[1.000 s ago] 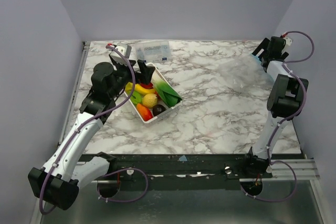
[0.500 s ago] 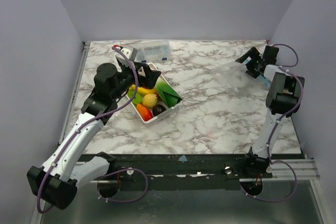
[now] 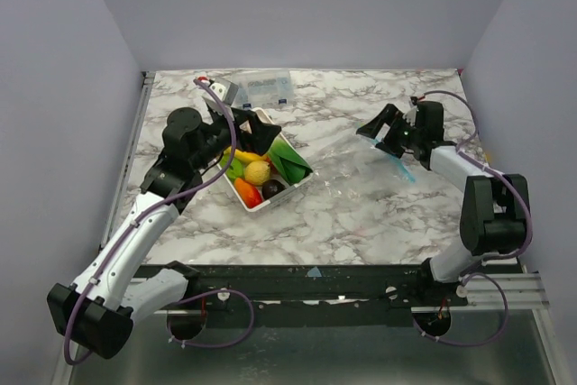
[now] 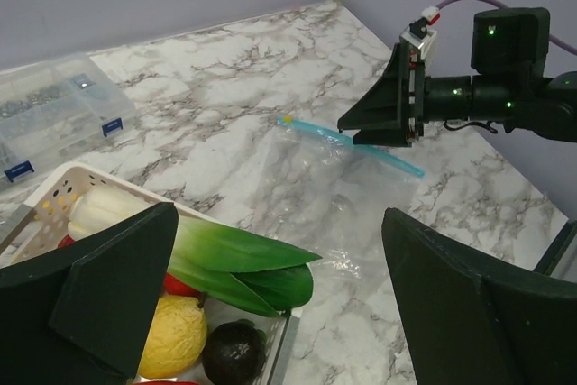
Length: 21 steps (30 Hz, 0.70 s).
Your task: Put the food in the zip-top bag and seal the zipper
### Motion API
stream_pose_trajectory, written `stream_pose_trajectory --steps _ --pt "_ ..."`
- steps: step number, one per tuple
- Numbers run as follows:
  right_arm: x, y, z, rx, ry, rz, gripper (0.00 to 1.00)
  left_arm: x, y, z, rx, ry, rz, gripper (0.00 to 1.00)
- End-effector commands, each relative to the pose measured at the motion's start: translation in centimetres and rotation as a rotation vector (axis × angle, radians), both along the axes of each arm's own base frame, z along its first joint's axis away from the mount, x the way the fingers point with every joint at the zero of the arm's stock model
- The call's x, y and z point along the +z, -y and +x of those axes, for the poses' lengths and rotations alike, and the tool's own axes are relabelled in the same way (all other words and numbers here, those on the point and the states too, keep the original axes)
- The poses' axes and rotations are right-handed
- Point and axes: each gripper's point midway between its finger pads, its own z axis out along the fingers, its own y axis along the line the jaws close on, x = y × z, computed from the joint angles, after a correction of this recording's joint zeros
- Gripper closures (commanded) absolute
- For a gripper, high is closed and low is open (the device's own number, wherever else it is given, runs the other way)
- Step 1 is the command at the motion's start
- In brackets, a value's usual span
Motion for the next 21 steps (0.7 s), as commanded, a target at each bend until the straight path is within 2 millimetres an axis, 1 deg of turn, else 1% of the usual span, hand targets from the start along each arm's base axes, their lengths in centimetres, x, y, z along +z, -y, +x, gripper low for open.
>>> stream_pose_trajectory --steps 1,2,4,5,6,7,8,9,10,12,14,16,17,19,21 --pt "1.2 4.0 1.1 -0.083 0.065 -0.191 0.0 0.3 1.2 -0.4 -0.064 -0.008 -0.034 0.02" --pt "0.8 4.7 1.0 -0.089 0.042 -0.218 0.0 0.2 1.3 -0.3 -0.069 -0.014 -0.034 0.02" --pt "0.1 7.0 1.1 -0.115 -0.001 -0.22 0.01 -0.2 1.5 -0.2 -0.075 -0.03 -0.03 0.01" --pt "-0.3 7.5 1.0 -0.107 -0.012 -0.2 0.05 -0.3 1.6 -0.2 -0.08 -0.038 -0.03 0.01" --pt "-0.7 8.1 1.0 -0.107 -0.022 -0.185 0.06 -0.4 1.8 -0.2 -0.087 -0.049 -0.031 0.01" --pt "-1.1 8.4 0.8 -0.097 -0.036 -0.161 0.08 -0.5 2.0 -0.3 -0.098 -0.056 -0.032 0.01" --pt "-1.4 8.4 0.7 -0.074 -0.043 -0.133 0.12 -0.5 2.1 -0.3 -0.109 -0.062 -0.032 0.01" --pt "-1.6 7.9 0.4 -0.024 -0.048 -0.091 0.19 -0.7 2.2 -0.3 -0.113 -0.07 -0.033 0.01" --pt "-1.8 7.6 0.2 0.014 -0.051 -0.062 0.25 -0.9 2.4 -0.2 -0.117 -0.079 -0.033 0.01" --pt "-2.2 7.1 -0.1 0.058 -0.047 -0.045 0.3 -1.2 2.6 0.0 -0.124 -0.093 -0.034 0.01" --pt "-3.2 7.5 0.0 0.05 -0.063 -0.065 0.32 -1.7 2.9 0.1 -0.133 -0.125 -0.037 0.01" --pt "-3.8 7.2 -0.1 0.08 -0.069 -0.049 0.39 -1.7 3.4 0.0 -0.165 -0.149 -0.044 0.02" --pt "-3.8 6.9 -0.2 0.097 -0.07 -0.036 0.43 -1.8 3.6 -0.1 -0.181 -0.16 -0.043 0.02" --pt "-3.9 6.8 -0.2 0.107 -0.07 -0.026 0.44 -2.1 3.7 0.0 -0.185 -0.174 -0.039 0.01" --pt "-3.7 6.6 -0.2 0.118 -0.061 -0.024 0.48 -2.5 3.8 0.2 -0.18 -0.187 -0.032 0.02"
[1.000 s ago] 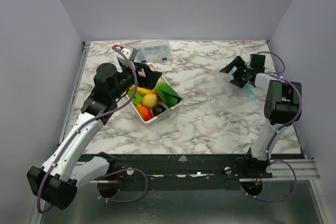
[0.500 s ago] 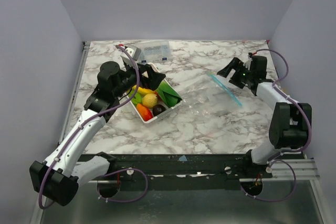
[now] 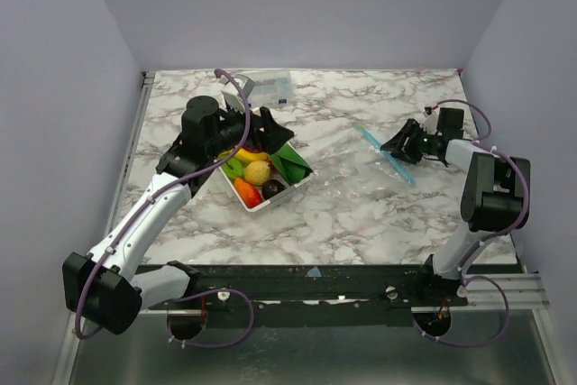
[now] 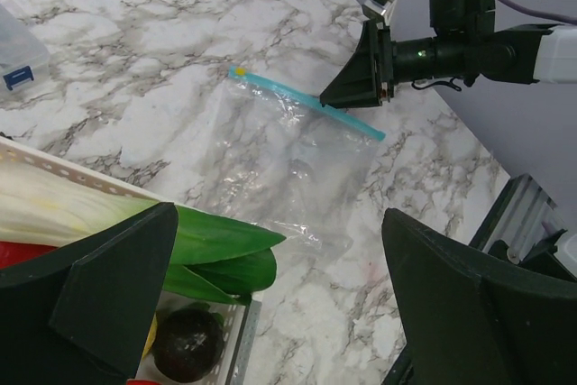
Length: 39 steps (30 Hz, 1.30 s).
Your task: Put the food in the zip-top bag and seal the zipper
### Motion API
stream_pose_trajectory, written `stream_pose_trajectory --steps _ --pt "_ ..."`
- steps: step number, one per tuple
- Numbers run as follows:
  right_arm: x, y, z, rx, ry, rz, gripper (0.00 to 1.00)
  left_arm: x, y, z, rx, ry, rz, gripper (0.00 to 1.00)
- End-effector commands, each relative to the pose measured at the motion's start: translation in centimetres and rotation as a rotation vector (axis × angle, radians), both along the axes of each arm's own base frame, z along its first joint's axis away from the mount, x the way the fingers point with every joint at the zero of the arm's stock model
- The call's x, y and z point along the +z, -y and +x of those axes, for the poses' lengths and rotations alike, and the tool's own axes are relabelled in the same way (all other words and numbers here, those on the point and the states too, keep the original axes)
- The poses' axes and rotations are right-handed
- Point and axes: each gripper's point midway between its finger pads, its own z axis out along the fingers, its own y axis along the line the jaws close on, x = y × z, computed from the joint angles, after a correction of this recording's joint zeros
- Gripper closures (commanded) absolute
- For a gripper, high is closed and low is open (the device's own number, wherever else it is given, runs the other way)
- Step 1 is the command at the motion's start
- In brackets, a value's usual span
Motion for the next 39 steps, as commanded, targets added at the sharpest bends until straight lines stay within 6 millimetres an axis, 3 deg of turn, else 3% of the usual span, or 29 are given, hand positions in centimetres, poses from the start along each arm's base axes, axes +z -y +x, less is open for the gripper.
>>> stream_pose_trajectory --steps 1,11,20,24,35,39 --pt "1.0 -1.0 0.0 0.083 0.038 0.04 0.49 0.6 0.7 -0.5 -0.05 -0.027 -0.012 0.02" --pt "0.6 -2.3 -0.7 0.125 0.043 0.12 0.53 0.4 1.6 -0.9 -0.104 -0.073 -0.027 0.05" --pt "0.1 -1.4 -0.8 0.092 0.074 0.051 0.52 0.4 1.8 -1.1 -0.12 -0.085 -0.038 0.05" --pt "0.1 -1.1 -1.0 0.07 0.071 0.031 0.65 0.3 1.8 -1.1 -0.119 -0.087 -0.037 0.05" --pt "7.4 -0.4 -2.0 -0.007 0.21 -0.036 0.99 0.2 2.6 -1.5 -0.151 -0.142 -0.085 0.06" --pt "10.9 1.0 -1.9 -0.066 0.253 -0.12 1.0 -0.2 2.8 -1.3 -0.145 -0.171 -0.093 0.06"
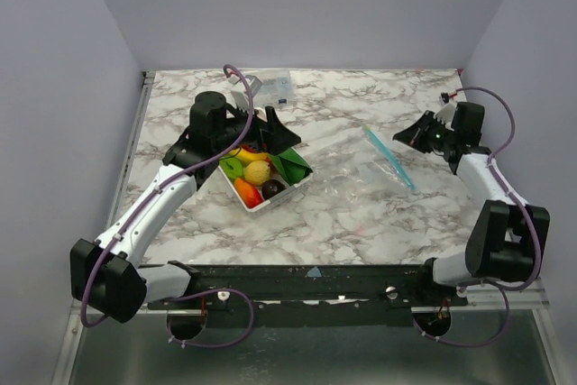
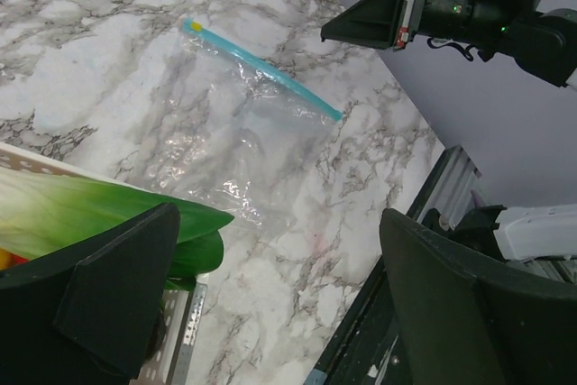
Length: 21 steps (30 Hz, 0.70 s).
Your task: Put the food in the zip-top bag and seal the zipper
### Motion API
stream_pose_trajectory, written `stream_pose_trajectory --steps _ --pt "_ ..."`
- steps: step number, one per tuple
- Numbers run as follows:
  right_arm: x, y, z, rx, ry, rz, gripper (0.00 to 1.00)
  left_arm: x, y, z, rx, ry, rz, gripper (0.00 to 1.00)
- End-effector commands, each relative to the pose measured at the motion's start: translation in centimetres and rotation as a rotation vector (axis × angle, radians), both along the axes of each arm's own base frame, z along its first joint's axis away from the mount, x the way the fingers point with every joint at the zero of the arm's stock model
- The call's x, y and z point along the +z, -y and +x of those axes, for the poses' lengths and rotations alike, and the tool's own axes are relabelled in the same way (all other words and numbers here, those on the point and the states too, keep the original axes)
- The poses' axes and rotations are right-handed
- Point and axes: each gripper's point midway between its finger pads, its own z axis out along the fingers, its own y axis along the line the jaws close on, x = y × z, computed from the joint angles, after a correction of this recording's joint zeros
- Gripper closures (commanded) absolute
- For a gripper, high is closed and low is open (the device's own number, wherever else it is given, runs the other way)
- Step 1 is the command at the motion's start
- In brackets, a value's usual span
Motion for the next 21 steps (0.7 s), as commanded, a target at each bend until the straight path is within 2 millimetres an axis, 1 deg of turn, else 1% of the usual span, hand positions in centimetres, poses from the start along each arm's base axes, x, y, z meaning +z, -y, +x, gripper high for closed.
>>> stream_pose_trajectory --steps 1,4,6,8,10,12,13,15,16,17,19,21 --pt "3.4 2.0 0.0 -0.11 0.021 -0.098 1.0 0.8 0.8 -0.1 -0.025 -0.02 -0.037 0.07" --pt "6.5 3.1 -0.2 -0.158 0.06 -0.156 1.0 0.2 1.0 0.2 -0.019 -0.056 -0.037 0.07" --pt "8.3 3.4 -0.6 -0.176 0.082 -0.18 1.0 0.1 1.3 0.2 -0.025 -0.077 -0.037 0.08" --pt "9.8 3.2 -1.0 -0.172 0.113 -0.173 1.0 -0.2 1.7 0.1 -0.032 -0.097 -0.032 0.09" --pt "11.0 2.3 -1.4 -0.149 0.149 -0.158 1.0 -0.4 2.1 0.1 -0.033 -0.14 -0.034 0.11" --pt "11.6 1.7 -1.8 -0.127 0.176 -0.15 1.0 -0.5 2.5 -0.1 -0.035 -0.216 -0.05 0.13" --pt "11.8 1.4 -2.0 -0.116 0.189 -0.144 1.0 -0.6 2.8 -0.3 -0.042 -0.253 -0.062 0.14" --pt "11.9 0.8 -2.3 -0.079 0.218 -0.135 1.0 0.0 3.5 -0.7 -0.055 -0.31 -0.097 0.17" --pt "11.7 0.8 -2.3 -0.077 0.225 -0.142 1.0 0.3 3.8 -1.0 -0.062 -0.333 -0.113 0.18" --pt "11.2 1.3 -2.1 -0.107 0.212 -0.155 1.0 0.7 3.9 -1.1 -0.065 -0.341 -0.123 0.19" --pt "9.6 3.3 -1.2 -0.222 0.158 -0.195 0.99 1.3 4.2 -1.7 -0.075 -0.332 -0.131 0.19" --pt "8.0 3.8 -0.3 -0.261 0.115 -0.181 0.88 1.5 4.4 -2.3 -0.083 -0.317 -0.125 0.18"
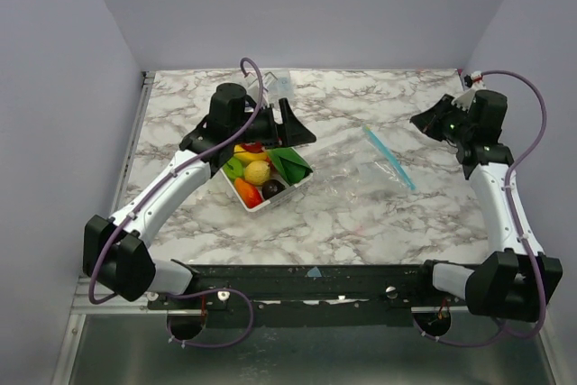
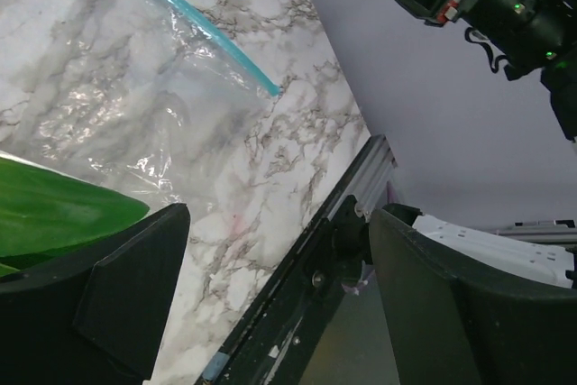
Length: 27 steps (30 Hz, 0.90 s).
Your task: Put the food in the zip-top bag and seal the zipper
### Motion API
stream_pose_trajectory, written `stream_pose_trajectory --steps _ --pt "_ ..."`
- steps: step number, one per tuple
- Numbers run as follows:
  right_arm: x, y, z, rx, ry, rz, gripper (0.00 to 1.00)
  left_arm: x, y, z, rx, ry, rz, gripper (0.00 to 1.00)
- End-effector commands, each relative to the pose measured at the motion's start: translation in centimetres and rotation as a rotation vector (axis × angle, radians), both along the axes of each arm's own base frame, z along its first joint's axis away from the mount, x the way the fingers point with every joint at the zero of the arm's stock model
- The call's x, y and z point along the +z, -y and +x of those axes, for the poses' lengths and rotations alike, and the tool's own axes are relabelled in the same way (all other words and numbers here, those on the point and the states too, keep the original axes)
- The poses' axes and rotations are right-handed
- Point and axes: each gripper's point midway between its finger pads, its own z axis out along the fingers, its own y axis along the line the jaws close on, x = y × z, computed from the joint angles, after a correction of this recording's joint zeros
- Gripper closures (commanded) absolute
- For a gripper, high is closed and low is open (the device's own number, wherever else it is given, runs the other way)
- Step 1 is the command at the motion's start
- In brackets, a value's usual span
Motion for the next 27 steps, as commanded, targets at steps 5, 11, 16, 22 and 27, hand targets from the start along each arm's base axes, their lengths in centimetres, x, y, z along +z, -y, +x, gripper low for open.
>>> stream_pose_trajectory --steps 5,11,16,22,27 --pt "-10.0 1.8 3.7 -0.093 -0.206 0.026 0.7 1.3 1.0 -4.3 -0.096 0.005 -0.018 0.15" --pt "-16.1 -0.7 4.7 0.107 -0.355 0.115 0.65 -0.9 -0.5 -6.3 -0.108 0.009 0.057 0.13" --pt "-18.1 -1.6 3.9 0.191 -0.366 0.122 0.62 -1.6 -1.6 -7.3 -0.084 0.035 0.094 0.12" --pt "-20.0 -2.7 2.6 0.238 -0.41 0.167 0.68 -1.9 -1.4 -8.0 -0.095 0.031 0.101 0.12" --pt "-20.1 -2.2 2.7 0.219 -0.4 0.141 0.61 -1.8 -0.9 -8.3 -0.111 0.028 0.104 0.12"
